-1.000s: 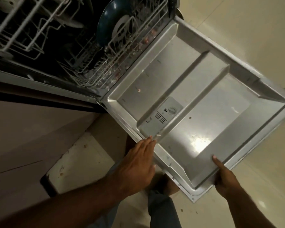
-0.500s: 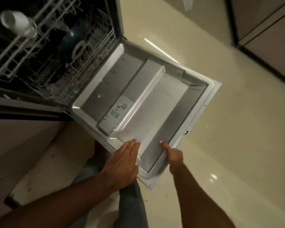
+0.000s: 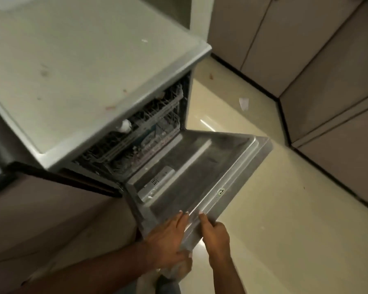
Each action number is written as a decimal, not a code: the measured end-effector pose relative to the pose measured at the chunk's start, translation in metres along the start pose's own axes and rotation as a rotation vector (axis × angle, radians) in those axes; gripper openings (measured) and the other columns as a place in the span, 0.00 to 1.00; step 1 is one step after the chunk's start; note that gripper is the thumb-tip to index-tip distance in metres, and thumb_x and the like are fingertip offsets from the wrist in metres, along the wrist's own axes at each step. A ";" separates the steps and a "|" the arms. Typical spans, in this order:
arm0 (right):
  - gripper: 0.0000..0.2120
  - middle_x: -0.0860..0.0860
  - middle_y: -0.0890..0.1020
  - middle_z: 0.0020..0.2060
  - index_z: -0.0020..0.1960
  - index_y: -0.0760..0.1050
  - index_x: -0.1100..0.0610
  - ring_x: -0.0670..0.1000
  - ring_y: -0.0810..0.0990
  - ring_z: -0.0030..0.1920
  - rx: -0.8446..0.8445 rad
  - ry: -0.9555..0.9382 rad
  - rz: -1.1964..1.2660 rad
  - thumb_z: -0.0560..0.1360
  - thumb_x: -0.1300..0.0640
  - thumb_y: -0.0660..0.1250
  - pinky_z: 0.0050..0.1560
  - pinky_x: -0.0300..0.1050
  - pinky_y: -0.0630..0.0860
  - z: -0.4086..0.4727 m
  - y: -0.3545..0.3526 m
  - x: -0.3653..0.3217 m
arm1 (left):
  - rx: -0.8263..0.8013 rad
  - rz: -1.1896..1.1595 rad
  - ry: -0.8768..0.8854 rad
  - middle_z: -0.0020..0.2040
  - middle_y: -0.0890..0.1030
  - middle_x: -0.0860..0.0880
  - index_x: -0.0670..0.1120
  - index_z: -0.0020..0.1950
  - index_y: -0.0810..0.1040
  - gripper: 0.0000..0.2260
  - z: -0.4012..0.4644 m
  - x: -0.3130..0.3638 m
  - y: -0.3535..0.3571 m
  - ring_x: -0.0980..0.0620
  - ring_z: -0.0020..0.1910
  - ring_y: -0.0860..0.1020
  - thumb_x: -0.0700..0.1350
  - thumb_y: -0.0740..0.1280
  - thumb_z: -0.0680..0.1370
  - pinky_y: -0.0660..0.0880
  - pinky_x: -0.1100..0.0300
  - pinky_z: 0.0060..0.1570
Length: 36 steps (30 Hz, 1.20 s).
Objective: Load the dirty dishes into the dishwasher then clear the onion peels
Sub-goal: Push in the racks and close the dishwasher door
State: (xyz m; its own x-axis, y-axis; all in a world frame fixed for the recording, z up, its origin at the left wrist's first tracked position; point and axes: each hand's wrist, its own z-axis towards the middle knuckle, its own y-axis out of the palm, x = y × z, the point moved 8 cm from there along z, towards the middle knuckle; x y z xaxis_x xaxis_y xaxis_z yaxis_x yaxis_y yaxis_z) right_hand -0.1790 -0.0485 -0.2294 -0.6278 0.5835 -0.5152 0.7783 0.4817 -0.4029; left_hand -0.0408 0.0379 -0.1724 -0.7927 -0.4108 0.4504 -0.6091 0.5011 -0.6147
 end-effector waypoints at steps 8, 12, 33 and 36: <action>0.05 0.51 0.85 0.50 0.52 0.79 0.49 0.54 0.84 0.52 -0.184 -0.361 -0.389 0.83 0.52 0.64 0.62 0.53 0.81 -0.056 0.042 -0.137 | 0.181 0.140 -0.270 0.85 0.46 0.42 0.43 0.85 0.40 0.48 -0.050 -0.055 -0.092 0.42 0.84 0.52 0.57 0.71 0.80 0.55 0.48 0.80; 0.15 0.49 0.85 0.41 0.36 0.79 0.49 0.51 0.84 0.45 -0.194 -0.448 -0.490 0.77 0.63 0.64 0.52 0.47 0.83 -0.076 0.063 -0.185 | 0.403 0.184 -0.495 0.79 0.26 0.36 0.42 0.81 0.31 0.61 -0.079 -0.078 -0.143 0.37 0.81 0.33 0.64 0.75 0.72 0.43 0.40 0.80; 0.23 0.41 0.76 0.52 0.54 0.73 0.44 0.48 0.76 0.56 -0.187 -1.381 -1.017 0.67 0.31 0.70 0.53 0.41 0.72 -0.098 0.152 -0.371 | 0.620 -0.057 -0.722 0.81 0.28 0.43 0.41 0.80 0.28 0.63 -0.122 -0.199 -0.261 0.44 0.81 0.31 0.58 0.78 0.71 0.33 0.49 0.79; 0.49 0.54 0.69 0.74 0.76 0.65 0.52 0.58 0.70 0.70 -0.094 -1.616 -1.098 0.63 0.26 0.70 0.67 0.56 0.74 -0.089 0.149 -0.390 | 0.663 -0.054 -0.700 0.80 0.28 0.46 0.42 0.82 0.32 0.57 -0.128 -0.194 -0.265 0.46 0.81 0.32 0.55 0.75 0.75 0.30 0.54 0.75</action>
State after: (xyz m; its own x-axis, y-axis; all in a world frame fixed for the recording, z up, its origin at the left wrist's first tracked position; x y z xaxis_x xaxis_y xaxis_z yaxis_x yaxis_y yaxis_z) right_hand 0.1803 -0.1455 -0.0210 -0.1176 -0.9666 -0.2278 0.0852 0.2187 -0.9721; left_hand 0.2711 0.0828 -0.0141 -0.4380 -0.8891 0.1325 -0.3351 0.0247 -0.9418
